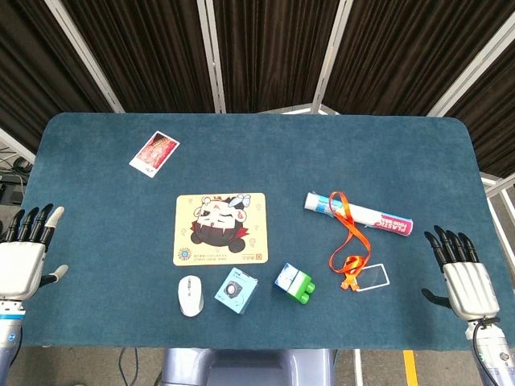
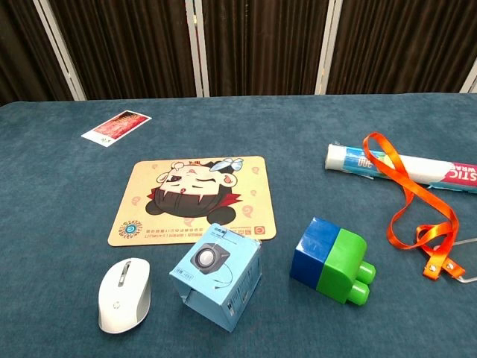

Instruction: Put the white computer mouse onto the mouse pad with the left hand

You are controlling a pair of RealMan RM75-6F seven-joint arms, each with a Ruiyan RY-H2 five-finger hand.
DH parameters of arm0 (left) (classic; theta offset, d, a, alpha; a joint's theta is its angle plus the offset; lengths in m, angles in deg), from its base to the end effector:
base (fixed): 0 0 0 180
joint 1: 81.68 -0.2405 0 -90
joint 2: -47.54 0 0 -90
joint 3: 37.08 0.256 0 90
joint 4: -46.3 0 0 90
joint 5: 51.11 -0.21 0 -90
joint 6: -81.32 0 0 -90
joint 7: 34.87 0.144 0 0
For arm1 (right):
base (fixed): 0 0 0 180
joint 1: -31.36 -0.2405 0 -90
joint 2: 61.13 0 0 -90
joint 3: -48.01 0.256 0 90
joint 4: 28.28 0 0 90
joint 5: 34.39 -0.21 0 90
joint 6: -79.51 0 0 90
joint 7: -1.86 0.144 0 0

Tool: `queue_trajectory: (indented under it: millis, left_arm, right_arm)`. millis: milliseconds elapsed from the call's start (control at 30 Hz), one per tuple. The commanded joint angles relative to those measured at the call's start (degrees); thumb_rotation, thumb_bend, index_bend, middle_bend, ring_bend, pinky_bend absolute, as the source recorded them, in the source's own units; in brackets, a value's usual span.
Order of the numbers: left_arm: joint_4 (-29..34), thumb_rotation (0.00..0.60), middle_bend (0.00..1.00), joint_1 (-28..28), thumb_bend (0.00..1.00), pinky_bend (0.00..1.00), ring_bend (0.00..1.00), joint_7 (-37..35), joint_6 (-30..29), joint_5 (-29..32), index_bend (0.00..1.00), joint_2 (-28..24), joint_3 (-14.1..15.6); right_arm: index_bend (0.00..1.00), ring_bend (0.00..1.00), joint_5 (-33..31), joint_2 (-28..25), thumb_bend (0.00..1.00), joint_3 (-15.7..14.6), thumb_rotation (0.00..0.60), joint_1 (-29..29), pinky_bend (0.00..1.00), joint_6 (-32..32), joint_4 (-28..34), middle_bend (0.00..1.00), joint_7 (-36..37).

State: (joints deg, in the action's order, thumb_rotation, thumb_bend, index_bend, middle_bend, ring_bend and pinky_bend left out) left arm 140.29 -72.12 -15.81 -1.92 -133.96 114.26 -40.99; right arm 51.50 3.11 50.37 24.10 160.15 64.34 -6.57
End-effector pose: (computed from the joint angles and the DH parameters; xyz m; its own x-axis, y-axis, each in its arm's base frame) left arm -0.2923 0.2085 0.1427 0.6118 -0.0165 0.7909 0.7901 -0.0348 -0.6119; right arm -0.3073 -0.1916 0.1466 0.5225 -0.0649 0.8502 -0.8525 -0.0570 0.5196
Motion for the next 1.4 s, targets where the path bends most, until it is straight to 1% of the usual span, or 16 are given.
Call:
queue_trajectory:
  millis: [33, 800, 967, 1100, 1233, 1267, 1300, 1400]
  left_arm:
    - [0.0, 0.6, 0.0, 0.0, 0.11, 0.0, 0.0, 0.0, 0.0, 0.0, 0.0, 0.0, 0.0]
    - [-0.1, 0.6, 0.0, 0.2, 0.11, 0.0, 0.0, 1.0, 0.4, 0.2, 0.0, 0.0, 0.1]
    - [0.4, 0.6, 0.0, 1.1, 0.11, 0.0, 0.0, 0.6, 1.9, -0.5, 0.0, -0.8, 0.4]
    - [0.2, 0.6, 0.0, 3.5, 0.11, 0.0, 0.0, -1.9, 5.7, -3.4, 0.0, -2.9, 1.3]
    - [-0.8, 0.6, 0.0, 7.7, 0.11, 0.0, 0.0, -4.0, 9.4, -9.1, 0.05, -5.3, 1.8]
    - [-1.1, 0.6, 0.0, 9.3, 0.11, 0.0, 0.0, -4.4, 10.7, -11.5, 0.06, -5.8, 2.0]
    - [-1.2, 0.6, 0.0, 9.8, 0.11, 0.0, 0.0, -4.6, 11.1, -12.1, 0.06, -6.0, 2.1]
    - [-1.5, 0.6, 0.0, 13.0, 0.12, 0.0, 0.0, -4.9, 14.4, -16.6, 0.08, -6.8, 3.1]
  right_arm:
    - [0.0, 0.0, 0.0, 0.0, 0.09, 0.0, 0.6, 0.0, 0.0, 0.0, 0.0, 0.0, 0.0]
    - [0.0, 0.0, -0.2, 0.0, 0.08, 0.1, 0.6, 0.0, 0.0, -0.1, 0.2, 0.0, -0.2]
    - [0.0, 0.0, -0.2, 0.0, 0.09, 0.0, 0.6, 0.1, 0.0, 0.0, 0.0, 0.0, 0.1]
    - [0.0, 0.0, 0.0, 0.1, 0.09, 0.0, 0.6, 0.0, 0.0, 0.1, 0.0, 0.0, 0.0]
    - [0.0, 0.0, -0.1, 0.2, 0.08, 0.1, 0.6, 0.0, 0.0, 0.0, 0.0, 0.0, -0.3]
    - [0.0, 0.0, -0.2, 0.2, 0.08, 0.1, 0.6, 0.0, 0.0, 0.0, 0.0, 0.0, -0.4]
    - [0.0, 0.0, -0.2, 0.2, 0.08, 0.1, 0.6, 0.0, 0.0, 0.0, 0.0, 0.0, -0.4]
    - [0.0, 0.0, -0.3, 0.2, 0.08, 0.1, 0.6, 0.1, 0.0, 0.1, 0.1, 0.0, -0.4]
